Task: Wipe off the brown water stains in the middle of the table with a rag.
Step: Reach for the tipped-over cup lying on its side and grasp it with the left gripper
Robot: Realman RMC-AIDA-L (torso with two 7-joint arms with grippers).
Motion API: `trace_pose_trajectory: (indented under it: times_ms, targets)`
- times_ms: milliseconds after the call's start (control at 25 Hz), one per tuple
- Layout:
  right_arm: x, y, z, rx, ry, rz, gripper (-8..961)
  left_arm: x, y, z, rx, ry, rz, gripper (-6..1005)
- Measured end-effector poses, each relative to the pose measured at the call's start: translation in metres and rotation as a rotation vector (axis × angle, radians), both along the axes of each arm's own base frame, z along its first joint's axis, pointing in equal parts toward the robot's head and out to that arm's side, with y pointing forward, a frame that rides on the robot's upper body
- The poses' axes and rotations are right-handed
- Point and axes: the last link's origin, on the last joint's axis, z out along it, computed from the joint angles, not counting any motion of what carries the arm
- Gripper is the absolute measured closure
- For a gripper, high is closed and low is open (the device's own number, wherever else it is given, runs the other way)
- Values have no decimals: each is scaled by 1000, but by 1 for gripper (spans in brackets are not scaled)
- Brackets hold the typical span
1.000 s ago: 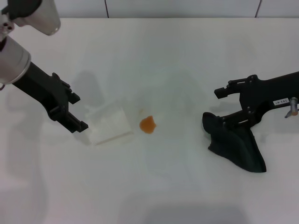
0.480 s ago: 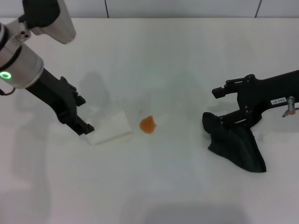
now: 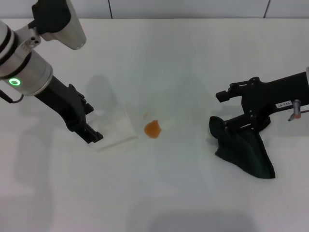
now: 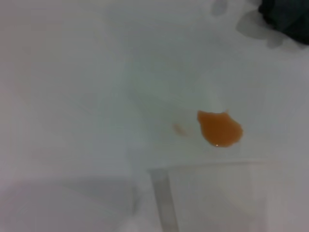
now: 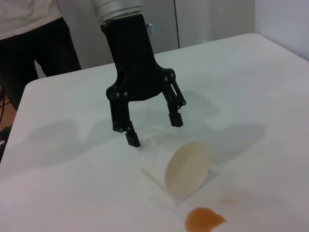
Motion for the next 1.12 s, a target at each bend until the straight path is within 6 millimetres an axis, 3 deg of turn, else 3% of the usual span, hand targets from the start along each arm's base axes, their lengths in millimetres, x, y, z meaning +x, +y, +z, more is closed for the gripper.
trace_pose_trajectory:
  times_ms: [1120]
  targets:
    - [-1, 1, -3, -1, -1, 2, 100, 2, 0, -34, -8, 42, -45, 110]
